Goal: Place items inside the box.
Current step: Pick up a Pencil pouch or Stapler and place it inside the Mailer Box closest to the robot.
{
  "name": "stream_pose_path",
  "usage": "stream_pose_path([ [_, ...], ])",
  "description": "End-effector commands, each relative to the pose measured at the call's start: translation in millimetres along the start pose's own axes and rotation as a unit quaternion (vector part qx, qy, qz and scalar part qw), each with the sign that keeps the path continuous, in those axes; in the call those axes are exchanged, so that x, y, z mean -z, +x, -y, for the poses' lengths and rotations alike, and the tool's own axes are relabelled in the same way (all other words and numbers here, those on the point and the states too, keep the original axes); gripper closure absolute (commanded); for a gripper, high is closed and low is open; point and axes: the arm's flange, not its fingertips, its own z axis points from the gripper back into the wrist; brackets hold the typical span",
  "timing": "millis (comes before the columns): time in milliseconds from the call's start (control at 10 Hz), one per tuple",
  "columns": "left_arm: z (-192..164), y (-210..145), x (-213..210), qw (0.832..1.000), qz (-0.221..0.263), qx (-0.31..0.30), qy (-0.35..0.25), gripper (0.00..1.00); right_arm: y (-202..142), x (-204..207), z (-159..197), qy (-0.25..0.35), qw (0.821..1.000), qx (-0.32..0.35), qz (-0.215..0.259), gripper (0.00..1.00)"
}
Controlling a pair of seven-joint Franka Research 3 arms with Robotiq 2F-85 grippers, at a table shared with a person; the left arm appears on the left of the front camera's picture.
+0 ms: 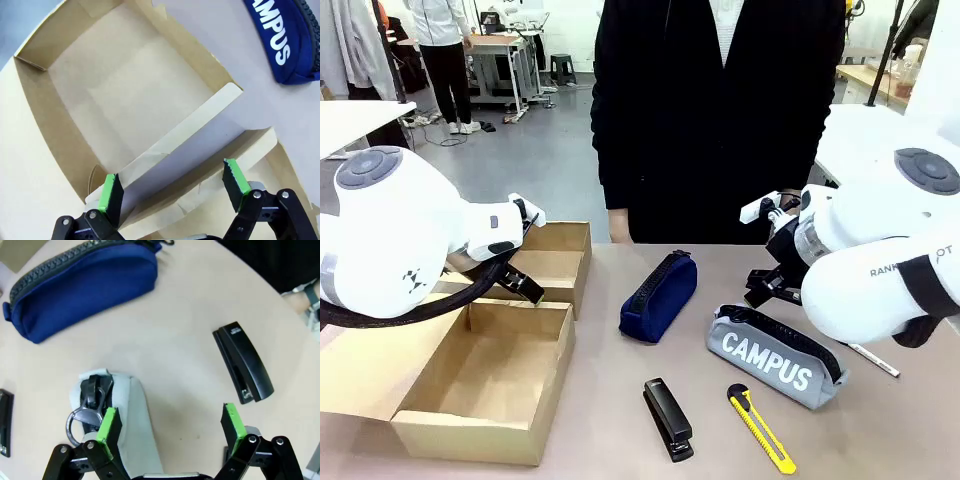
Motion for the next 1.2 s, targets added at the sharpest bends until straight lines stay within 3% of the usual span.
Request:
stream_pose_path([
  [0,0.0,0.0,0.0,1.0,0.0,0.0,0.0,0.0,0.0,0.0,0.0,0.0,1.0,0.0,0.0,0.0],
  [1100,0.0,0.0,0.0,1.0,0.0,0.0,0.0,0.0,0.0,0.0,0.0,0.0,1.0,0.0,0.0,0.0],
])
